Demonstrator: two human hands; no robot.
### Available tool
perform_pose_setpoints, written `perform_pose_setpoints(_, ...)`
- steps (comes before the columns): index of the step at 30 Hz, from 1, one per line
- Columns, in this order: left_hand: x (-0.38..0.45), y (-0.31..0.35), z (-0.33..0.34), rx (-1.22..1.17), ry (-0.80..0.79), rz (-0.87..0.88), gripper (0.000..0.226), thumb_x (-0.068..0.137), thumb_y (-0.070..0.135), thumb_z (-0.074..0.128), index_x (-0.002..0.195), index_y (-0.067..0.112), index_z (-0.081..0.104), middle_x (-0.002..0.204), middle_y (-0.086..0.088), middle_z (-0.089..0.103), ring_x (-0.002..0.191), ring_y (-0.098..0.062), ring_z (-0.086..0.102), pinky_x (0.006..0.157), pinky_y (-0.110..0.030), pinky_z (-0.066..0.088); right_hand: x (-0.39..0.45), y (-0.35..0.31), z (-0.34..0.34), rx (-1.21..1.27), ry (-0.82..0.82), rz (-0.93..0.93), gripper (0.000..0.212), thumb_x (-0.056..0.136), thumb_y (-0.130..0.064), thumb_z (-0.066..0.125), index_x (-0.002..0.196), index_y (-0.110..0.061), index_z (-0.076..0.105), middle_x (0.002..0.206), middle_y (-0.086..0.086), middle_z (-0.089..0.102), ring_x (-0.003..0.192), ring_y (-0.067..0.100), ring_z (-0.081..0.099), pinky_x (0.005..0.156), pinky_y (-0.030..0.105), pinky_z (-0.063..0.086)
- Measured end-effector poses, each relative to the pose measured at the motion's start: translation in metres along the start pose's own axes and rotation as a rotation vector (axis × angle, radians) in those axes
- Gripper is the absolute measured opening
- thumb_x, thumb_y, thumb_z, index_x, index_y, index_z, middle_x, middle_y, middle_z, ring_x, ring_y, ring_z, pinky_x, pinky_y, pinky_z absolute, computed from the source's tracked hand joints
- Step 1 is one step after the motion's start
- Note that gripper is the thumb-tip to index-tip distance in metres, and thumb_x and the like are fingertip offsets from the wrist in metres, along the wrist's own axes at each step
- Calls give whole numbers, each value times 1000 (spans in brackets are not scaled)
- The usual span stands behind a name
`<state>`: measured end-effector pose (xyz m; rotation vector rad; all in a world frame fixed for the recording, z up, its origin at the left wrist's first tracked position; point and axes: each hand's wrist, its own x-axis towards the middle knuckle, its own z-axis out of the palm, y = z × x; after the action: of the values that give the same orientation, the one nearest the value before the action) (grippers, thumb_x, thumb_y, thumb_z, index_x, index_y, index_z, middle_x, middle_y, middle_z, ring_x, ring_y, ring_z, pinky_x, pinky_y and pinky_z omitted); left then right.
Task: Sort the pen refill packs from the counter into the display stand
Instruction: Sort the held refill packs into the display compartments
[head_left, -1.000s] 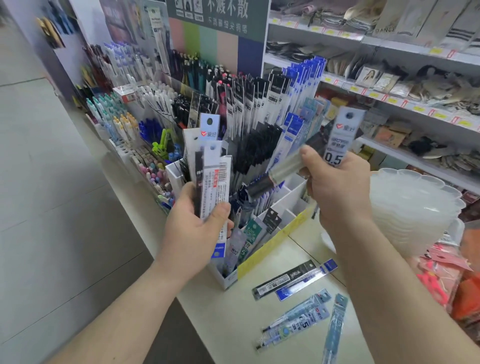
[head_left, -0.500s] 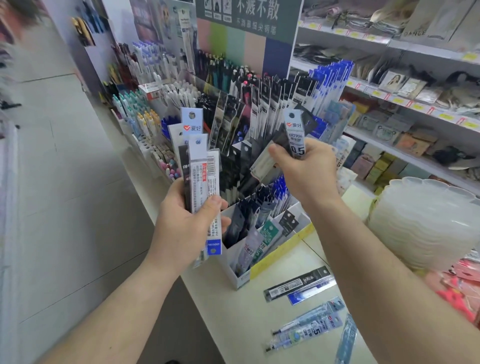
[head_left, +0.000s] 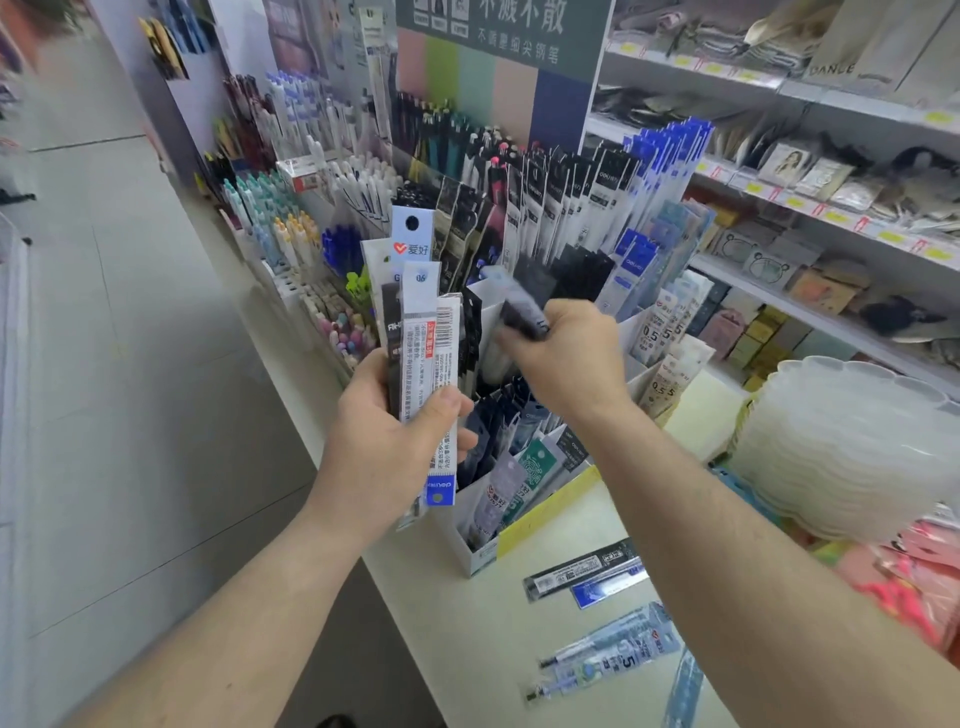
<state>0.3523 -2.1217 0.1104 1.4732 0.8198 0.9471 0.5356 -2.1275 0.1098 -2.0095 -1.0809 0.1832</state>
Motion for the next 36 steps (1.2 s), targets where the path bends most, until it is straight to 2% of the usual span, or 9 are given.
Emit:
perform_pose_setpoints(8,-8,11,13,-32,-141,-18,22,93,9,62,107,26,56,85,0,74,68,-21,73,62,-28,60,1,4,-13,-150,-225,82,37,76,-44,80,67,-11,64,61,2,64,55,20,59,51,34,48)
perform_pose_setpoints(12,-11,11,26,-180,-270,-177,23,93,9,61,111,23,57,87,-5,75,69,-24,72,63,-34,60,-25,9,-49,353,-25,175,31,81,-22,75,71,4,62,52,3,46,46,14,34,49,26,31)
perform_pose_setpoints(14,-9,8,33,-256,-320,-297,25,93,9,60,115,18,57,85,-6,75,66,-23,70,60,-34,59,-49,3,-61,664,-129,243,27,85,-18,74,68,-3,62,54,2,49,45,11,37,44,21,33)
perform_pose_setpoints(17,-8,4,42,-311,-402,-395,25,94,6,58,118,13,59,83,-9,73,65,-23,69,57,-32,56,-80,-4,-64,684,-340,225,12,89,-10,71,78,-5,70,63,13,66,52,15,59,44,20,46)
perform_pose_setpoints(21,-11,-2,48,-314,-451,-446,23,95,8,58,117,13,63,88,-9,74,74,-25,71,62,-35,58,-91,3,-70,767,-207,278,15,91,3,64,79,12,63,53,18,58,37,15,52,35,20,40)
perform_pose_setpoints(25,-9,-9,52,-131,-355,-377,7,98,10,56,102,14,60,87,1,77,79,-12,72,70,-31,57,-94,26,-85,954,1,341,30,94,-3,61,68,-17,65,46,1,48,33,8,29,35,17,23)
perform_pose_setpoints(29,-9,-11,52,-82,-256,-345,2,99,11,55,97,12,55,73,-1,69,57,-14,64,53,-27,53,-111,37,-93,810,147,210,31,91,-1,63,67,-18,72,71,10,73,35,16,43,38,21,34)
perform_pose_setpoints(32,-12,-8,57,-124,-297,-372,10,99,16,55,95,7,55,68,-1,67,52,-14,61,47,-25,50,-125,39,-77,627,144,116,41,86,6,66,71,-31,77,58,2,67,36,13,50,40,21,40)
perform_pose_setpoints(36,-15,-9,61,-170,-408,-417,17,91,24,63,102,11,64,86,-2,75,76,-17,72,60,-31,60,-135,59,-52,314,135,-94,45,78,15,67,89,-27,81,62,-27,64,46,-4,52,49,9,39)
